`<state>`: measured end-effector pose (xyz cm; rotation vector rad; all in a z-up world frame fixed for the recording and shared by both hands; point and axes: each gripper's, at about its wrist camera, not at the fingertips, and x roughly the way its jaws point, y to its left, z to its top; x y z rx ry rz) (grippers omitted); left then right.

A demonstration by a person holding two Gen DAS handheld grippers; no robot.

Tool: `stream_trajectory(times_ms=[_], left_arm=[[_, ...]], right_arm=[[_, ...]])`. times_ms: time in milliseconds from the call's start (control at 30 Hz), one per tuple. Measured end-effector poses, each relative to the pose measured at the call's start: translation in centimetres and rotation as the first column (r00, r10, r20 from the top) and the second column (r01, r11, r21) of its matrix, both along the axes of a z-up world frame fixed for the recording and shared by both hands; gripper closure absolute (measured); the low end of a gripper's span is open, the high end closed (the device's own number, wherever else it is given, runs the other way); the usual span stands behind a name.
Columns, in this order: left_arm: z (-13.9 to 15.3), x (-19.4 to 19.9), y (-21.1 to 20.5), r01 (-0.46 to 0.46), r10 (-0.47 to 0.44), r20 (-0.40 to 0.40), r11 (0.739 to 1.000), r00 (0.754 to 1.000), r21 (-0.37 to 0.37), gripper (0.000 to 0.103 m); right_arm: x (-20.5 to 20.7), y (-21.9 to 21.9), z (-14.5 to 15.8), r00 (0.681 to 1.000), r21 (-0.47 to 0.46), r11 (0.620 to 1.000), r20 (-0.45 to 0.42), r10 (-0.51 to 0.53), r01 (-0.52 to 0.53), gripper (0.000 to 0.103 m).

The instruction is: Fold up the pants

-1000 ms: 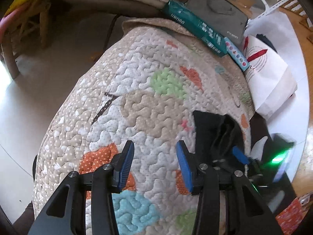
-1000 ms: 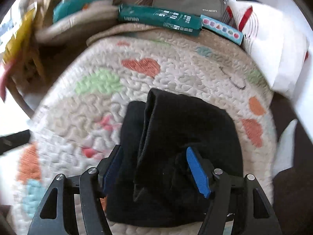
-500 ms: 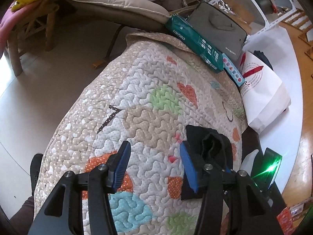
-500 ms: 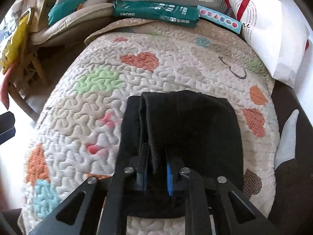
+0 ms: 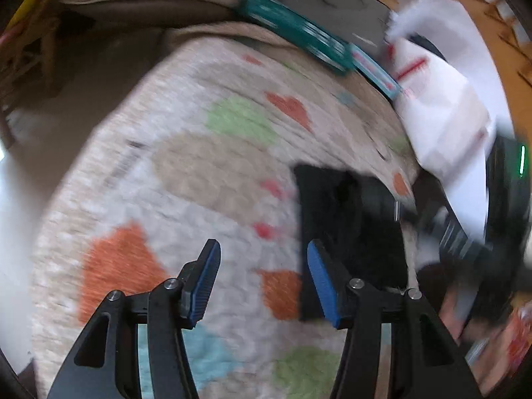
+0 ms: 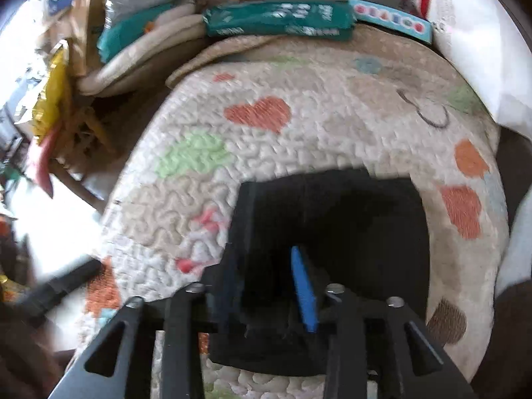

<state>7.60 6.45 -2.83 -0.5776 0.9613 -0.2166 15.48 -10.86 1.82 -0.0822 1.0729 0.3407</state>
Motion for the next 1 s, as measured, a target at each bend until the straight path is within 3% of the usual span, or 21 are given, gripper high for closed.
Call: stream_trajectory(times_ms=[33,100,200,333,467,533,567,600,633,667,700,833,1000], left_arm=[[-0.1,-0.1,-1.0,0.017,-0.016,0.013,1.0,1.0,-0.01,0.05],[0.0,-0.1,-3.2,0.054,-0.054,0.047,0.999,0.997,-0.005,0.05],[0.4,0.2,-6.8,0.107,-0.114,0.099,0.991,0.988,0.079,0.05],[-0.5,1.5,-9.9,0.113,-0.124,0.096,0.987,0.988,0.11,0.049],[-1.9,2.2,-12.6,0.104,-0.127,0.076,0.961,0.989,0.255,0.047],[-1.7,2.0,-14.2,0.122,-0.164,0.095,0.93,0.982,0.346,0.047],[-1.8,2.0,-14.6,0.132,-0.175,0.089,0.921,0.98,0.366,0.051],[-1.9,2.2,-15.0,0.14,-0.184,0.082,0.914,0.98,0.38,0.056],[-1.9,2.2,-15.3,0.146,-0.19,0.079,0.912,0.979,0.382,0.061],[-1.8,2.0,-15.4,0.14,-0.188,0.085,0.908,0.979,0.395,0.063],[-1.6,1.8,-15.7,0.132,-0.186,0.094,0.902,0.978,0.412,0.064],[-0.8,0.9,-16.2,0.107,-0.178,0.119,0.887,0.977,0.449,0.072],[0.3,0.5,-16.1,0.081,-0.151,0.126,0.894,0.98,0.441,0.074]], right_arm=[[0.5,0.0,0.5,1.0,0.017,1.0,-0.003,0.025,-0.025,0.039],[2.2,0.6,1.4,0.994,0.009,0.994,-0.031,0.109,-0.108,0.038],[4.6,2.2,0.9,0.967,-0.078,0.967,-0.106,0.233,-0.242,0.038],[6.2,4.1,-0.4,0.931,-0.182,0.919,-0.177,0.318,-0.348,0.038],[6.6,5.5,-2.9,0.884,-0.271,0.85,-0.263,0.386,-0.452,0.038],[6.2,5.6,-3.9,0.866,-0.305,0.818,-0.285,0.411,-0.488,0.04],[6.1,5.4,-4.3,0.859,-0.314,0.807,-0.296,0.417,-0.5,0.043],[6.1,5.2,-4.5,0.859,-0.328,0.801,-0.299,0.415,-0.501,0.056],[6.2,4.9,-4.6,0.862,-0.34,0.799,-0.301,0.407,-0.496,0.062],[6.4,4.5,-4.6,0.866,-0.333,0.807,-0.303,0.397,-0.487,0.074],[6.6,4.0,-4.3,0.87,-0.307,0.825,-0.306,0.387,-0.475,0.078],[6.1,3.1,-3.3,0.883,-0.299,0.84,-0.28,0.377,-0.453,0.084],[5.0,3.3,-1.9,0.891,-0.323,0.835,-0.252,0.378,-0.445,0.089]])
